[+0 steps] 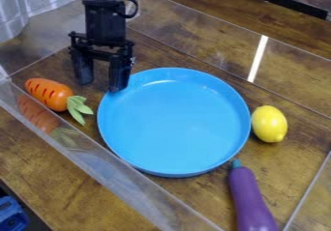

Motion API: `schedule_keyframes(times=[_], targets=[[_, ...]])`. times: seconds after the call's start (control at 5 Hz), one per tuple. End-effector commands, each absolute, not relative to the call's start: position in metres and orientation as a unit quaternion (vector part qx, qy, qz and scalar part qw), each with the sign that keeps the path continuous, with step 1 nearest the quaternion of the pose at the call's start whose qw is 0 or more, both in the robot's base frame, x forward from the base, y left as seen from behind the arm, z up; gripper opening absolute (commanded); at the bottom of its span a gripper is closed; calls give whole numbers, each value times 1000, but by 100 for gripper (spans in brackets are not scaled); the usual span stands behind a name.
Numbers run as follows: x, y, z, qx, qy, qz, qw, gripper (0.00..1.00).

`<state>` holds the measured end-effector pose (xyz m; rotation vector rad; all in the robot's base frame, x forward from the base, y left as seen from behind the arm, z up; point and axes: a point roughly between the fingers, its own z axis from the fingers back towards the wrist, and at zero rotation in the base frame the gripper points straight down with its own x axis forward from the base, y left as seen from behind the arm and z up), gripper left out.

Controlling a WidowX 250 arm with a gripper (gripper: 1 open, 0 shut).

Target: Move the carrot to the left side

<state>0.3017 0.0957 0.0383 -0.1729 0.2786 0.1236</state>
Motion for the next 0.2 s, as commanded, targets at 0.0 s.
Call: schedule_keyframes(times=[0.0], targets=[[310,97,50,-86,114,58,988,100]])
